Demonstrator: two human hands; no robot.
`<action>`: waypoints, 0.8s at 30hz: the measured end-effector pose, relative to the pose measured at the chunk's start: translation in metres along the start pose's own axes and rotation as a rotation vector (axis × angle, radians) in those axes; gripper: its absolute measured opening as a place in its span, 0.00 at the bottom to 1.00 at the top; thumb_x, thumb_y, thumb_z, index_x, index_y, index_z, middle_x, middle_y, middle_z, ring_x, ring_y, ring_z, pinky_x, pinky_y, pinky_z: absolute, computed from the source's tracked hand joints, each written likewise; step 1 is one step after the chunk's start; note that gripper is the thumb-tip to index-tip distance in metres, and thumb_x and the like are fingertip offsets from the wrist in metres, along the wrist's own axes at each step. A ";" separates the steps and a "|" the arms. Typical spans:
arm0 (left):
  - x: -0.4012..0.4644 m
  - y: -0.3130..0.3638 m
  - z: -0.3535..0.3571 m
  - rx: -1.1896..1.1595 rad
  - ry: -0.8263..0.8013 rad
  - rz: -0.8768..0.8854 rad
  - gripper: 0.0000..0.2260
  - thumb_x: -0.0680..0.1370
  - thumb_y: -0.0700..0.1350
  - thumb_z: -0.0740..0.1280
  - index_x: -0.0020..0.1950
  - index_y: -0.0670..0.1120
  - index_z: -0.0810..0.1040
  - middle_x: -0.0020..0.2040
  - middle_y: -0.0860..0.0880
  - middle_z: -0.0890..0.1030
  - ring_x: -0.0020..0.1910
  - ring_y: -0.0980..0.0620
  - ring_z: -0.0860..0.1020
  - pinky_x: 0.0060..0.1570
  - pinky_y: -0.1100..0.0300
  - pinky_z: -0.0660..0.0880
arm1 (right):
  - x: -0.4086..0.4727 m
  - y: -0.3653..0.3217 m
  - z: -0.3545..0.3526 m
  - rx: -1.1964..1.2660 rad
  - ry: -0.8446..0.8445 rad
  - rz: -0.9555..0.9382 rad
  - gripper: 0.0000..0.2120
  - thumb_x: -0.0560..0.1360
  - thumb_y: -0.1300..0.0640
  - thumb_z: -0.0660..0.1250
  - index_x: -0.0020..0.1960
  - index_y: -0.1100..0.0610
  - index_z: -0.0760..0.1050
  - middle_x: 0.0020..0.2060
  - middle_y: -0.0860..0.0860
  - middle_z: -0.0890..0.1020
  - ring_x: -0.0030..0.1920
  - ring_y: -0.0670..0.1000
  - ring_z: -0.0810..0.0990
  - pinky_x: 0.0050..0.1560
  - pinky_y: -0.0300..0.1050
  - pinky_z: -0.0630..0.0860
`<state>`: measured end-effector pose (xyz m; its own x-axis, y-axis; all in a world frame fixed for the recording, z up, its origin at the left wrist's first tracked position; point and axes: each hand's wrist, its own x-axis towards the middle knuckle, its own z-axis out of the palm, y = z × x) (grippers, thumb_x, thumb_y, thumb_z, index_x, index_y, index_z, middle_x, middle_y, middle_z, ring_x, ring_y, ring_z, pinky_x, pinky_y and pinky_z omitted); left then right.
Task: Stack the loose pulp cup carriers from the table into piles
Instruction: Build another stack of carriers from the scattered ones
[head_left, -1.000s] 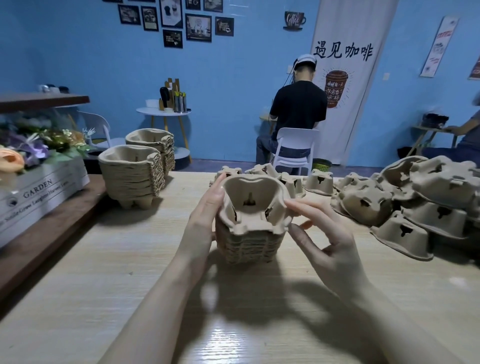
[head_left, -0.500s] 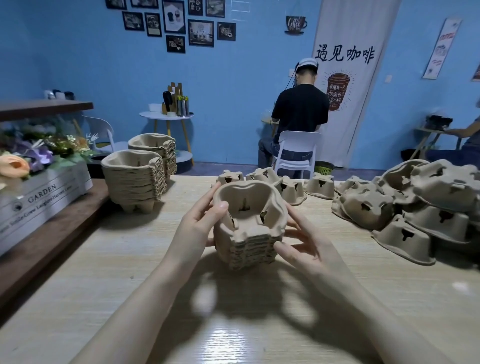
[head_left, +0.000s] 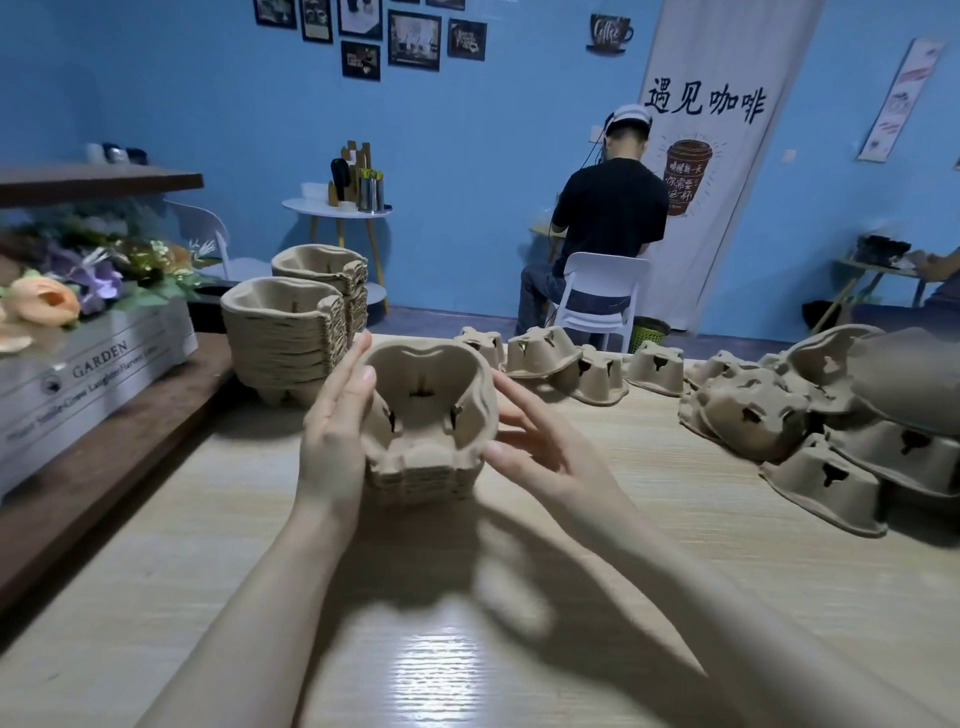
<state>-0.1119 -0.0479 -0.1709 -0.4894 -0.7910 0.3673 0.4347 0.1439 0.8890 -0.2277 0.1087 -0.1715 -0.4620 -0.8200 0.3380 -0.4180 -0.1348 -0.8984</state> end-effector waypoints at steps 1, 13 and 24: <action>0.001 -0.001 -0.001 -0.017 0.024 -0.002 0.17 0.80 0.44 0.62 0.69 0.52 0.74 0.70 0.53 0.76 0.71 0.59 0.71 0.75 0.56 0.63 | 0.007 -0.001 0.000 -0.012 -0.017 0.004 0.30 0.73 0.51 0.69 0.73 0.45 0.66 0.63 0.49 0.79 0.60 0.45 0.79 0.56 0.41 0.77; 0.009 -0.009 -0.003 0.011 0.033 0.005 0.20 0.76 0.47 0.62 0.68 0.47 0.77 0.67 0.53 0.78 0.70 0.52 0.73 0.75 0.48 0.63 | 0.121 0.049 -0.094 -0.524 0.314 0.118 0.20 0.77 0.48 0.68 0.66 0.51 0.75 0.61 0.52 0.78 0.57 0.49 0.77 0.56 0.45 0.73; 0.016 -0.023 -0.008 -0.004 0.024 -0.009 0.23 0.74 0.58 0.65 0.66 0.50 0.80 0.66 0.53 0.79 0.69 0.54 0.74 0.73 0.46 0.65 | 0.191 0.088 -0.122 -0.643 0.307 0.319 0.31 0.75 0.46 0.69 0.73 0.54 0.66 0.66 0.56 0.76 0.61 0.55 0.76 0.59 0.56 0.76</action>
<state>-0.1238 -0.0687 -0.1876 -0.4753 -0.8061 0.3525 0.4331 0.1344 0.8913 -0.4476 0.0082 -0.1516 -0.7929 -0.5613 0.2373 -0.5564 0.5078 -0.6577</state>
